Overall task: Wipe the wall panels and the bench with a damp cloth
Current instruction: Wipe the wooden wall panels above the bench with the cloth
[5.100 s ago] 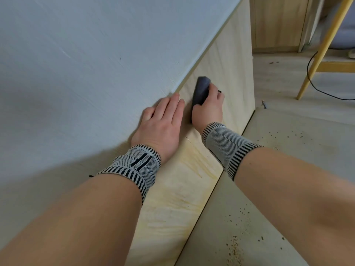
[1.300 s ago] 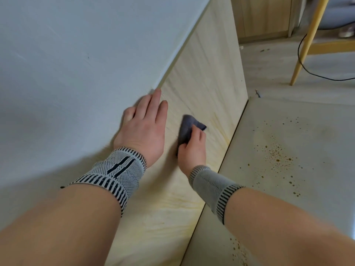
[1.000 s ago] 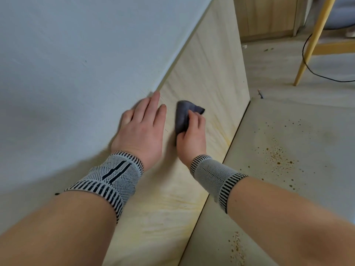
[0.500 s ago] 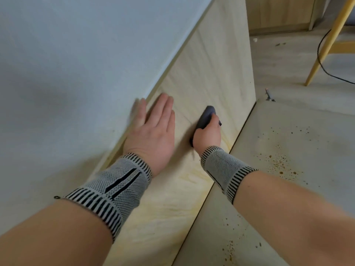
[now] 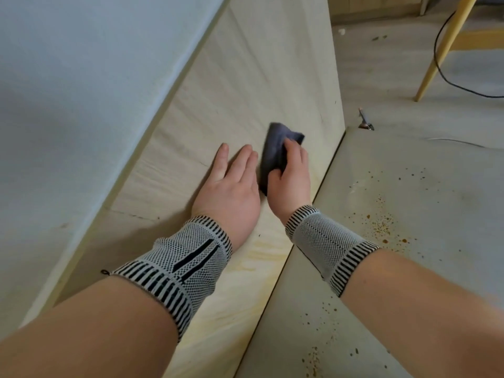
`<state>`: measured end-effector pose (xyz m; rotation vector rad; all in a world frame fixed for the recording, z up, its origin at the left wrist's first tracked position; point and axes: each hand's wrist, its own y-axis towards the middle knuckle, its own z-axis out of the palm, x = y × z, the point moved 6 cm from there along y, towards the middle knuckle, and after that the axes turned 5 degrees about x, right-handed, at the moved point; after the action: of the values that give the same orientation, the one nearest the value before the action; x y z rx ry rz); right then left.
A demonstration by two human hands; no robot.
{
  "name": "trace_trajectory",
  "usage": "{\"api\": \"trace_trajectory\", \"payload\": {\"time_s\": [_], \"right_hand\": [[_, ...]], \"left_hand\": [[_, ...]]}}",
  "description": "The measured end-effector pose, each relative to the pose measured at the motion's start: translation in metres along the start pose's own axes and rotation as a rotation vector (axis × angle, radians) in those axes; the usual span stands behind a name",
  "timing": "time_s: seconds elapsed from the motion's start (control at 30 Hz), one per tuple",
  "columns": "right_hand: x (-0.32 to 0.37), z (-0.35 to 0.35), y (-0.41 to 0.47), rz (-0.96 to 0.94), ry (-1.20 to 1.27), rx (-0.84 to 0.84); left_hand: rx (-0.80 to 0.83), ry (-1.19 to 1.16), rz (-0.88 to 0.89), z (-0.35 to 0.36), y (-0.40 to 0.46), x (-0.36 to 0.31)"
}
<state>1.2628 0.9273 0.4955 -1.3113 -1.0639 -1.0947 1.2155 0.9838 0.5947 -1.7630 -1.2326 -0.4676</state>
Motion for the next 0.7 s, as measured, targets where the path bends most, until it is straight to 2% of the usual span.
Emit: {"api": "trace_trajectory", "payload": {"time_s": [0.07,0.1,0.2,0.23,0.33,0.4,0.47,0.6,0.63,0.7], "right_hand": [[-0.006,0.005,0.004,-0.077,0.02,-0.046],[-0.019,0.006,0.011,-0.011,0.031,-0.052],[-0.06,-0.002,0.018,0.363,0.01,0.004],[-0.065,-0.004,0.019,0.379,-0.011,0.028],[-0.048,-0.007,0.019,0.108,0.007,-0.009],[-0.056,-0.001,0.018,0.037,0.027,-0.027],[-0.085,0.002,0.024,0.155,0.008,-0.02],[-0.152,0.003,0.031,0.705,-0.136,0.264],[-0.159,0.001,0.034,0.751,-0.166,0.302],[-0.166,-0.005,0.046,0.68,-0.238,0.281]], "left_hand": [[0.005,0.0,0.021,0.002,0.007,-0.006],[0.004,-0.002,0.027,0.003,0.01,-0.009],[0.014,0.002,0.047,0.009,0.02,-0.019],[0.016,-0.002,0.056,0.011,0.024,-0.024],[0.04,-0.009,0.091,0.02,0.039,-0.04],[0.07,0.002,0.122,0.026,0.048,-0.052],[0.1,0.016,0.148,0.033,0.056,-0.064],[0.171,0.048,0.211,0.045,0.071,-0.084],[0.183,0.056,0.227,0.048,0.075,-0.088],[0.197,0.065,0.256,0.052,0.084,-0.097]]}}
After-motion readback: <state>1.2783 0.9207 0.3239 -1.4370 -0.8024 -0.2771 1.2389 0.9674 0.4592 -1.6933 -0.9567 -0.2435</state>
